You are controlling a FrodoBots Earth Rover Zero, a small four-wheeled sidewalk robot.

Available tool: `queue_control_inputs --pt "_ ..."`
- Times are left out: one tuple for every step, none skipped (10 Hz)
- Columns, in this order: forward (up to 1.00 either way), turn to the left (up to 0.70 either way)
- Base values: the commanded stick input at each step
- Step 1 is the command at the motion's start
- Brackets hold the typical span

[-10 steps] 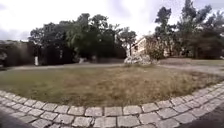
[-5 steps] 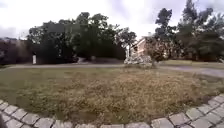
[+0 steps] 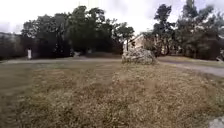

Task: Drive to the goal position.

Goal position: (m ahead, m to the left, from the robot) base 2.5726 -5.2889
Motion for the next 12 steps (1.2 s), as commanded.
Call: queue_control_inputs --pt "0.70 0.00" --pt "0.70 0.00" --pt "0.70 0.00" --pt "0.70 0.00" --pt "0.70 0.00" --pt "0.70 0.00" --pt "0.70 0.00" --pt "0.70 0.00" --pt "0.70 0.00" --pt "0.70 0.00" --pt "0.70 -0.09" --pt "0.70 -0.13"
